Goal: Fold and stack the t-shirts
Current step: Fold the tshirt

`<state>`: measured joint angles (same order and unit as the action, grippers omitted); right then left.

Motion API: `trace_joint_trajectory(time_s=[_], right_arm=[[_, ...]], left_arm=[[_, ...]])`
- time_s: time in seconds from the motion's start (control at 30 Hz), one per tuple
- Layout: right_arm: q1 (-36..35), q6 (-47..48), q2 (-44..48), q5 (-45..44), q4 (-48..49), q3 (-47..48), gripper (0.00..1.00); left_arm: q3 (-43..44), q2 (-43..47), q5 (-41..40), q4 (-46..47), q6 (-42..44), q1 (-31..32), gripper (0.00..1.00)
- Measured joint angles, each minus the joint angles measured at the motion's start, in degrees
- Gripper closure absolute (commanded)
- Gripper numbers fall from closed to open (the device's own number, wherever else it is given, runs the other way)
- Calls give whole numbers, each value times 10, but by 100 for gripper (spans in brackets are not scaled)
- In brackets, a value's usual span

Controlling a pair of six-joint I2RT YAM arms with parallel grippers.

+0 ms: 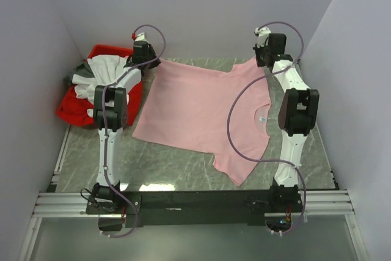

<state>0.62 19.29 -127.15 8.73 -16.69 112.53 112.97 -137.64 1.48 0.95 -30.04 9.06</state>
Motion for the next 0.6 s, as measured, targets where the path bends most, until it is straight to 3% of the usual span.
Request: trace_joint_trajectory(time_s=[0.33,0.6], right_arm=[[4,-19,89,32,27,-160,100],[5,-35,166,62,50,-228,100]], left_arm=[[27,-27,4,1,4,-7,100],[30,-40,9,2,5,-7,100]])
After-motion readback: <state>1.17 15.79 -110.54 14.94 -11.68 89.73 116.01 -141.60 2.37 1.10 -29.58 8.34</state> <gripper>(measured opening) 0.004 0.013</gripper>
